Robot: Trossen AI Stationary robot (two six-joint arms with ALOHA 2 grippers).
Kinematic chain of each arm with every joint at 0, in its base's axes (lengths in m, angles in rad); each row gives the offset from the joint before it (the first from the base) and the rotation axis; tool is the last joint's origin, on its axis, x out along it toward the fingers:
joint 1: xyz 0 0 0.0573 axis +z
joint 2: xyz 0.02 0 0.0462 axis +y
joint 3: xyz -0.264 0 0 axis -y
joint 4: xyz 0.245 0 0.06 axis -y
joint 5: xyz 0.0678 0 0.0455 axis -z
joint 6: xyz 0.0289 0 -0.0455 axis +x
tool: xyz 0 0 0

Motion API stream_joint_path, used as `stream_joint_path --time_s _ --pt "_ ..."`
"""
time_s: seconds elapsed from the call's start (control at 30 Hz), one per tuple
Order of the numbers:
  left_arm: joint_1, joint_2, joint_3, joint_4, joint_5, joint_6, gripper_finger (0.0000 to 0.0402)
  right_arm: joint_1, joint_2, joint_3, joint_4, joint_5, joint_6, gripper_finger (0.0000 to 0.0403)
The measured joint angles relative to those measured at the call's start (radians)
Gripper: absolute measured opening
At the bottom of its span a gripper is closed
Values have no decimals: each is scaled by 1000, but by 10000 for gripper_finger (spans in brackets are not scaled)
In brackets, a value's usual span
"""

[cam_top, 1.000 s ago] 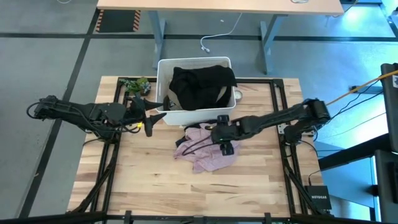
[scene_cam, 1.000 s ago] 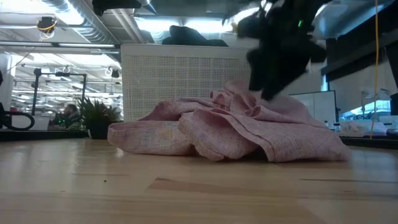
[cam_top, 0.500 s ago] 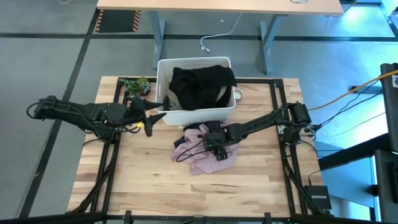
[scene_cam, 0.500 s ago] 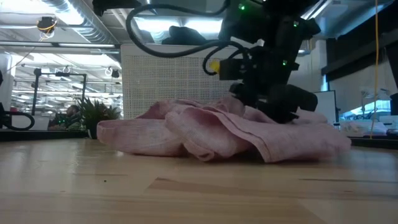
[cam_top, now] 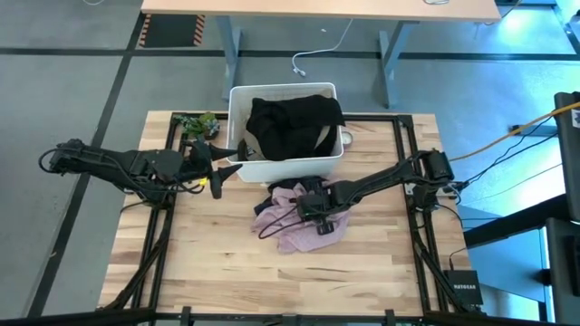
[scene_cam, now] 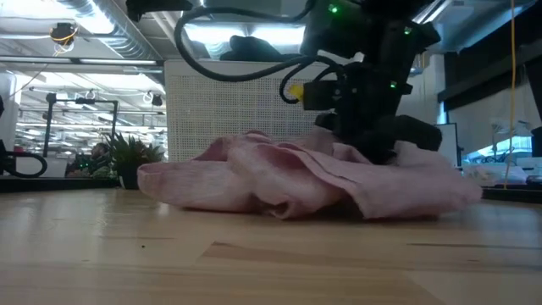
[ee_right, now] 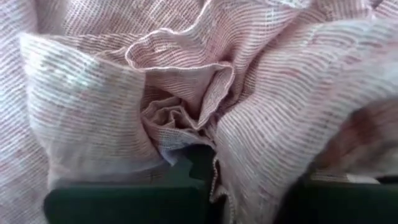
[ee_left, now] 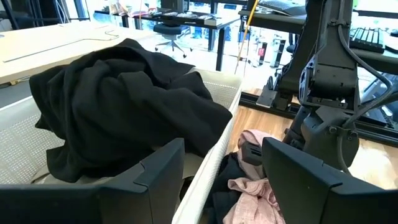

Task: Sort clothes
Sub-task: Put the pink shirt into the white bin

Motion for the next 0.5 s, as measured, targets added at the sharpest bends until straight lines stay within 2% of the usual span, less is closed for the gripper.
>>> stream_joint_path --time_s 0.2,0.5 --pt "0 0 0 0 0 0 209 41 -91 -12 -75 13 12 44" --pt "0 0 0 -1 0 0 209 77 -354 -2 -106 15 50 36"
